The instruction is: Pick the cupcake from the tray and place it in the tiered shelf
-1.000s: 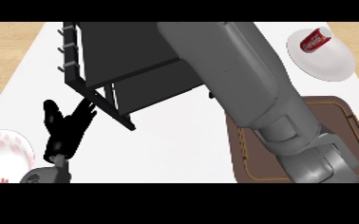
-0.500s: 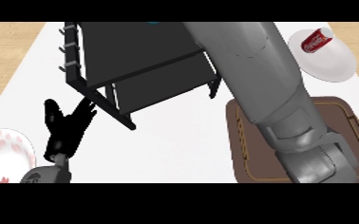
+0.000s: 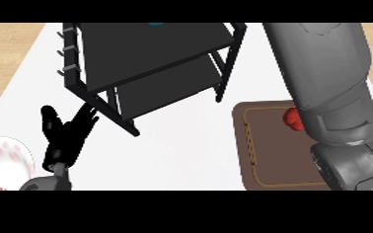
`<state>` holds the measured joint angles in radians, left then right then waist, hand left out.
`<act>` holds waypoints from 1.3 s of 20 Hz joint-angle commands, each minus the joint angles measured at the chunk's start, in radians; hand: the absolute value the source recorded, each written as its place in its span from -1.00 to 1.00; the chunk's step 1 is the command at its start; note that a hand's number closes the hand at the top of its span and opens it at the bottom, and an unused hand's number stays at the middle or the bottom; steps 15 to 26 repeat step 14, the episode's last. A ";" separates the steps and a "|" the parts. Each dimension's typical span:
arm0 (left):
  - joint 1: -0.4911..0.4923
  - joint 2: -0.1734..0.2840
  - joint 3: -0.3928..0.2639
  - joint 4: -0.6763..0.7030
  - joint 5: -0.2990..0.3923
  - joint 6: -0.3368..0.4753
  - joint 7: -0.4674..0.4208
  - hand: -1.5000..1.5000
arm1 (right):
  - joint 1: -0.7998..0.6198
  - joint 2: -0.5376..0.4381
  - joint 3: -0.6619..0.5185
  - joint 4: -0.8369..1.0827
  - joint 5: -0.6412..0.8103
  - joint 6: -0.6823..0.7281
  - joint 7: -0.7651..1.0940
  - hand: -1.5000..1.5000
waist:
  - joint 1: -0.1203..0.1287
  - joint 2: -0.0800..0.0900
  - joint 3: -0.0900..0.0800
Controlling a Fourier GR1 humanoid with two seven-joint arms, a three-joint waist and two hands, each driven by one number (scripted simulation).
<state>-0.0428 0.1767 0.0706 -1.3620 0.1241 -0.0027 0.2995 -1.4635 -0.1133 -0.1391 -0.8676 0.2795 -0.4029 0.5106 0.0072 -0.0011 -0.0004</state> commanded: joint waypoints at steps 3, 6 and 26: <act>0.049 0.008 0.023 -0.020 0.018 -0.009 -0.004 0.00 | 0.056 -0.118 -0.073 -0.080 -0.007 -0.048 0.081 -1.00 | -0.009 -0.003 0.001; 0.012 0.021 0.030 0.000 0.022 -0.027 -0.003 0.00 | 0.091 -0.180 -0.131 -0.091 -0.067 0.003 0.051 -1.00 | -0.006 0.000 0.001; 0.009 -0.031 -0.019 -0.016 -0.024 0.014 -0.005 0.00 | 0.268 -0.351 -0.222 -0.203 -0.240 0.272 0.013 -1.00 | -0.007 0.001 0.001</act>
